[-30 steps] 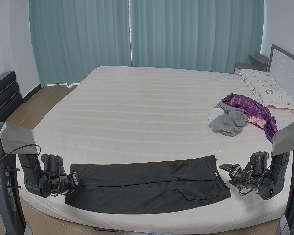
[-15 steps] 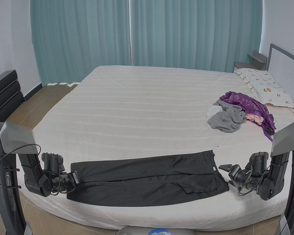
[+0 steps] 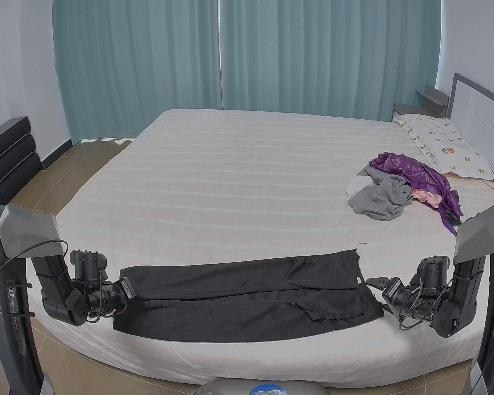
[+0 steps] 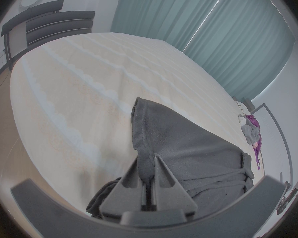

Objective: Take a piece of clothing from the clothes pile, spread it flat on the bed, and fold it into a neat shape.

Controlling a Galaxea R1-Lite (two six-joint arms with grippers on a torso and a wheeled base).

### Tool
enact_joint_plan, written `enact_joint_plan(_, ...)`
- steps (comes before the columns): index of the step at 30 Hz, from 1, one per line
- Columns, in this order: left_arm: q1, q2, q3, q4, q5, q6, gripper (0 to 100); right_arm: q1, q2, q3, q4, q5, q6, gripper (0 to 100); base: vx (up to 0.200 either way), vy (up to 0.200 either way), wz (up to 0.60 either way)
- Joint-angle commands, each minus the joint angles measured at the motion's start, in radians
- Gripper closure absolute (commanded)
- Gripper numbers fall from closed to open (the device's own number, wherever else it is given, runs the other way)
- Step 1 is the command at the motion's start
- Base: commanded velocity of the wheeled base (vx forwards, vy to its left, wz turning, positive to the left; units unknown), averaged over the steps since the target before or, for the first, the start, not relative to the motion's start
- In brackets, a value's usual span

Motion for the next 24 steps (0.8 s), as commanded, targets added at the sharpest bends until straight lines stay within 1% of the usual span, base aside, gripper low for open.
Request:
enact_joint_plan(1,-0.001,-0.031,0.004,-0.001,0.008,-0.001,100,0.002,0.007,0.000,0.000,-0.001,-0.002,0,0.000,-0.200,0.00)
enact_joint_plan(10,-0.024,-0.106,0.019,0.001,0.017,-0.033,100,0.007,0.008,0.000,0.000,-0.001,-0.002,0,0.000,-0.200,0.00)
enact_joint_plan(11,-0.044,-0.144,0.027,0.001,0.031,-0.050,100,0.007,0.008,0.000,-0.002,-0.002,-0.002,0,0.000,-0.200,0.00)
enact_joint_plan(17,-0.081,-0.201,0.042,0.005,0.045,-0.052,100,0.009,0.008,0.000,-0.002,-0.001,-0.002,0,0.000,-0.200,0.00)
enact_joint_plan(24,-0.137,-0.244,0.016,0.016,0.078,-0.053,100,0.009,0.008,0.000,-0.002,-0.002,-0.004,0,0.000,-0.200,0.00)
